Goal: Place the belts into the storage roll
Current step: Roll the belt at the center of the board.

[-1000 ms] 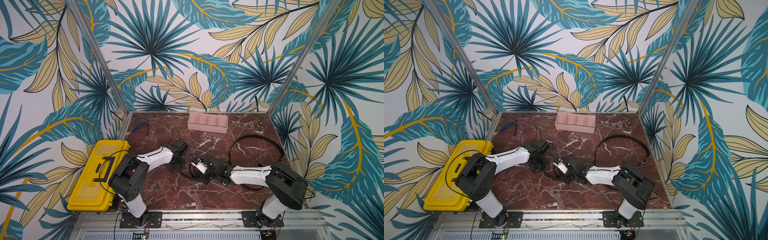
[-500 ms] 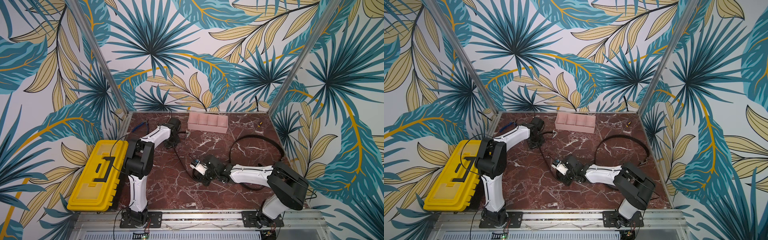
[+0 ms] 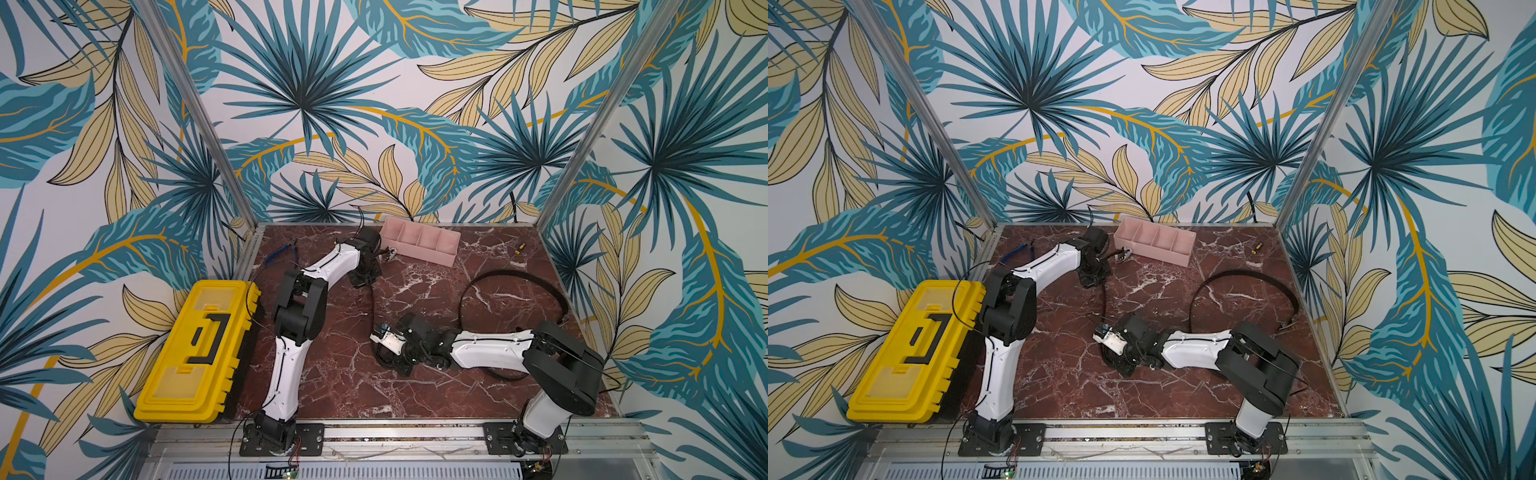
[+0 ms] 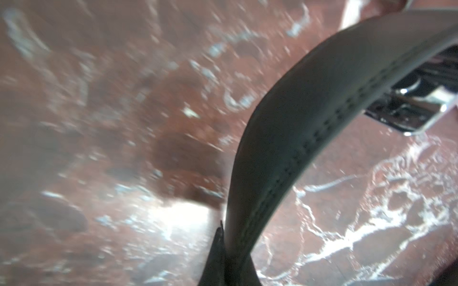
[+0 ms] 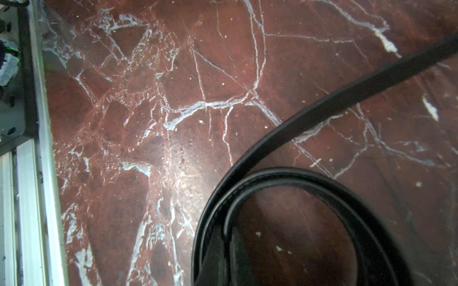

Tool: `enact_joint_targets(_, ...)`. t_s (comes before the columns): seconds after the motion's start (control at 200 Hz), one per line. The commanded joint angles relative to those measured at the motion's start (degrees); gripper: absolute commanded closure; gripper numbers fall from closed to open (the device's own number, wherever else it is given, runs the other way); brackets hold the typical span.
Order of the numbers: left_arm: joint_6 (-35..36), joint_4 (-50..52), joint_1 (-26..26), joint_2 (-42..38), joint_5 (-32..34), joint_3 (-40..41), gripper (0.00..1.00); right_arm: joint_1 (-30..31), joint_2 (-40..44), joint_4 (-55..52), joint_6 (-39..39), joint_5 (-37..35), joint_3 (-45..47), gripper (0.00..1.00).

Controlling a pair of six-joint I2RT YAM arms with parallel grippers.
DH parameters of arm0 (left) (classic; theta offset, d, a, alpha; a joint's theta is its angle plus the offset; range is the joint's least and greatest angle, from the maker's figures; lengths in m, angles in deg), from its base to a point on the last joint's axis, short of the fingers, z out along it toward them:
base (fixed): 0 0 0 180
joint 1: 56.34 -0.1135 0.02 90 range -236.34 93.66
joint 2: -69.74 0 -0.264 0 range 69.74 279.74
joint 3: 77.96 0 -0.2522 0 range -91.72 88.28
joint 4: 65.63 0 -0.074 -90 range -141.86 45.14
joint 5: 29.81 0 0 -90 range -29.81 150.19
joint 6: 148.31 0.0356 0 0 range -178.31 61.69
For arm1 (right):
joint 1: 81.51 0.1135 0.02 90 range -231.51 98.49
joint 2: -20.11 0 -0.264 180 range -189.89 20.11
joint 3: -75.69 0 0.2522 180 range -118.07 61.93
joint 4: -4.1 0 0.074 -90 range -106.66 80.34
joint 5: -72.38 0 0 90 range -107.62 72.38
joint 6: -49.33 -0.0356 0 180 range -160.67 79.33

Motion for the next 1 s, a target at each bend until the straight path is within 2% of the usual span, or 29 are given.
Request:
enact_joint_targets(0.0,-2.22,-2.13,0.51,-4.06,-0.26,4.59,1.00,1.47,-2.90,-4.48,-0.27,1.82,1.19,1.00)
enact_joint_targets(0.085,-0.27,-2.79,0.94,-6.85,-0.58,9.74,1.00,1.91,-2.37,-3.37,0.10,1.70,1.93,1.00)
enact_joint_targets(0.19,6.90,-2.72,1.93,-7.39,-3.71,10.41,1.00,2.69,-2.93,-2.95,1.46,1.64,2.17,1.00)
enact_joint_targets(0.386,17.45,-2.55,4.14,-6.52,-9.31,6.04,1.00,4.60,-4.77,-3.26,4.95,1.49,1.22,1.00)
enact_joint_targets(0.651,23.05,-2.24,7.14,-3.75,-18.15,0.67,1.00,5.81,-6.73,-6.63,8.71,1.28,-1.80,1.00)
enact_joint_targets(0.996,31.81,3.13,14.29,1.78,-18.70,-4.89,1.00,5.80,-10.26,-8.57,9.95,1.47,-6.40,1.00)
